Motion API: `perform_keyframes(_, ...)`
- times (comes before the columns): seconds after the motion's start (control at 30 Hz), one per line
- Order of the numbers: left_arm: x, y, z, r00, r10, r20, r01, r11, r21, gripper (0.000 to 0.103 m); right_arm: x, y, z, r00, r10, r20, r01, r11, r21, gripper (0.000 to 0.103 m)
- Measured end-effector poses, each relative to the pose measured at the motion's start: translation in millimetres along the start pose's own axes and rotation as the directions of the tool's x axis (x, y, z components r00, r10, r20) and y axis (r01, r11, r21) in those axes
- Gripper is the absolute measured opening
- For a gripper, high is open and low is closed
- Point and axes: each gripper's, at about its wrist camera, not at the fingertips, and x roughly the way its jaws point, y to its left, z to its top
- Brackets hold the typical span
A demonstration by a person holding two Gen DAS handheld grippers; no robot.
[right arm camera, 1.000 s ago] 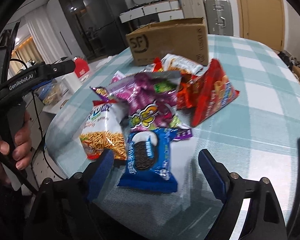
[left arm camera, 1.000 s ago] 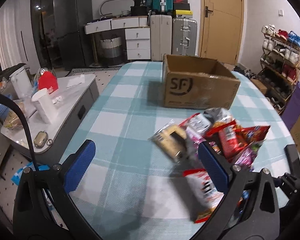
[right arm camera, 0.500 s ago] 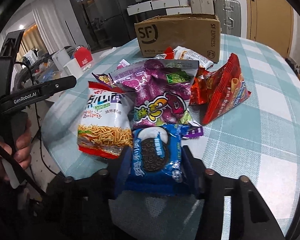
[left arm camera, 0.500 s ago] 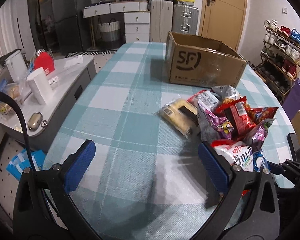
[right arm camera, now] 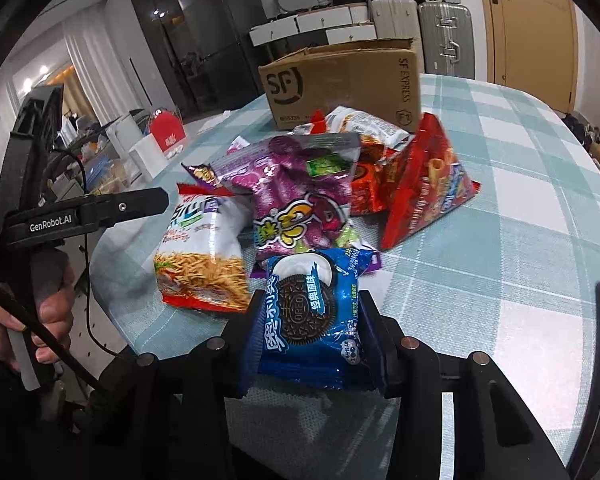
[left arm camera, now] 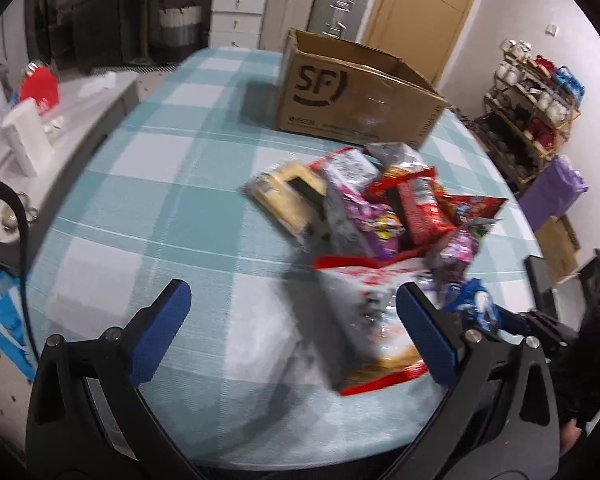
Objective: Organize snacks
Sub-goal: 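Grasp the white-red noodle bag with left tool while right tool grasps the blue Oreo pack, then carry both bags into the SF box and open both tools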
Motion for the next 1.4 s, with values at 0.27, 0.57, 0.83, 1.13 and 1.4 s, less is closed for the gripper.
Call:
perform_keyframes(0.27,31,-29,-6,0.988,-0.086,-0.128,0.087,0.996,0.001,0.102,-6,-9,-5,1.000,0.022,0.021,-0.022,0.999,0.023,0.044)
perform_keyframes(0.57,61,-40,-6,0.976,-0.112,-0.185,0.115,0.993,0.007,0.082,-8,-16,-10,0.999,0.038,0.029,-0.039,0.998,0.046,0.044)
perform_keyframes(0.83,53,-35,-10,0.968,-0.180,-0.173,0.188,0.982,0.030,0.045,-9,-16,-11,0.998,0.047,0.031,-0.048,0.998,0.043,0.044)
perform_keyframes(1.13,27,-27,-15,0.973,-0.183,-0.141,0.194,0.979,0.066,0.040,-16,-13,-9,0.998,0.036,0.049,-0.037,0.999,0.036,0.044)
perform_keyframes(1.4,-16,-1,-6,0.976,-0.211,-0.060,0.213,0.976,0.040,0.040,-35,-8,9,0.994,0.049,0.097,-0.051,0.998,0.025,0.044)
